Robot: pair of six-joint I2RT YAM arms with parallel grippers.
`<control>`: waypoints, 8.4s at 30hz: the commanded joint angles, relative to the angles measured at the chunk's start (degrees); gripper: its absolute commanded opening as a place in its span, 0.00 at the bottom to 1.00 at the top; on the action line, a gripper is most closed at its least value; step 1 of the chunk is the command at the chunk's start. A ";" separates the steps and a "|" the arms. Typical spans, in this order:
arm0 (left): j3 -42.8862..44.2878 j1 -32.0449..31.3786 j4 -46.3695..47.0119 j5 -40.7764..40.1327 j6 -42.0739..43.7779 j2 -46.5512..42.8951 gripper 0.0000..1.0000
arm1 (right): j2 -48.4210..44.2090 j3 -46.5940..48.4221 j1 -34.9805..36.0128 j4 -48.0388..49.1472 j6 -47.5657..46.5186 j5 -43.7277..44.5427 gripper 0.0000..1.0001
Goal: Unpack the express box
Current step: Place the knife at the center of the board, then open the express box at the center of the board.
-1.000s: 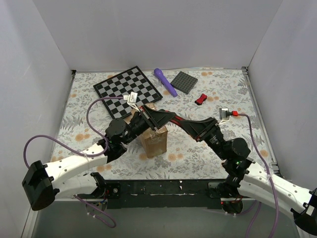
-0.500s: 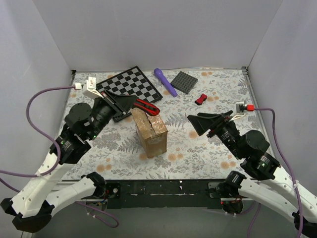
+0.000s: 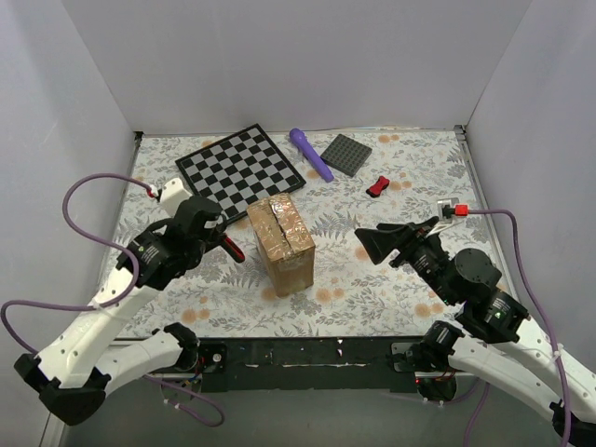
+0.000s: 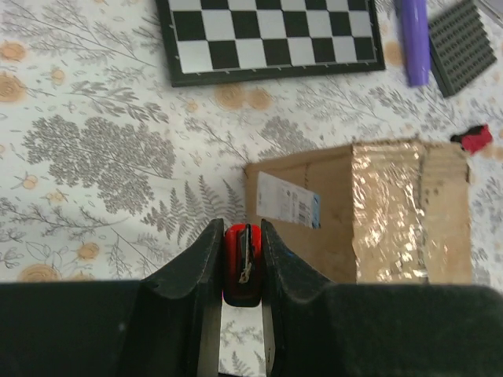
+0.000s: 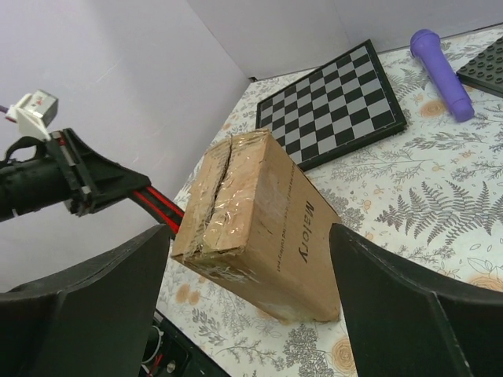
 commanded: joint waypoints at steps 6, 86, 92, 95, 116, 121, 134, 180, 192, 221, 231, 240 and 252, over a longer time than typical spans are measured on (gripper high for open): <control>-0.46 23.54 10.54 28.77 17.38 9.74 0.00 | -4.74 -0.88 0.09 -1.67 -0.26 -0.18 0.88; -16.20 9.91 29.36 26.02 5.72 3.16 0.70 | 67.58 55.37 13.19 -35.33 -30.49 12.56 0.90; -16.64 9.91 30.42 26.81 5.46 3.16 0.70 | 69.61 58.44 13.19 -39.29 -28.91 16.00 0.71; -17.26 9.91 30.95 27.17 5.28 3.43 0.70 | 68.82 59.50 13.19 -39.29 -28.83 14.07 0.51; -21.13 9.91 35.16 29.28 4.31 6.68 0.68 | 64.69 63.19 13.19 -45.35 -26.37 15.56 0.01; -20.69 9.91 34.55 27.26 4.31 5.19 0.69 | 62.14 60.58 12.05 -45.01 -23.74 15.83 0.01; -12.87 10.08 37.45 23.56 4.40 1.58 0.95 | 34.55 27.17 -6.66 -15.22 -9.94 -16.87 0.01; 31.96 -22.43 -9.31 -5.70 14.95 42.53 0.98 | 25.05 16.96 -8.79 -9.50 -6.68 -13.01 0.01; 20.73 -18.41 -0.63 -1.68 13.97 29.39 0.66 | 23.56 16.70 -8.79 -9.94 -7.47 -12.83 0.01; -15.25 -4.42 41.15 29.10 9.23 3.51 0.00 | 14.50 14.76 -8.87 -11.26 -11.51 -12.39 0.60; -10.76 -4.42 38.59 27.70 11.26 7.20 0.00 | 18.44 22.56 -8.79 -3.95 -13.44 -24.07 0.53; -11.72 -4.42 38.77 26.99 11.43 7.91 0.00 | 33.47 30.85 -6.24 -8.88 -14.67 -30.94 0.22; -16.82 -4.42 38.94 24.62 10.82 4.13 0.00 | 34.10 26.72 -6.33 -17.23 -17.14 -22.06 0.07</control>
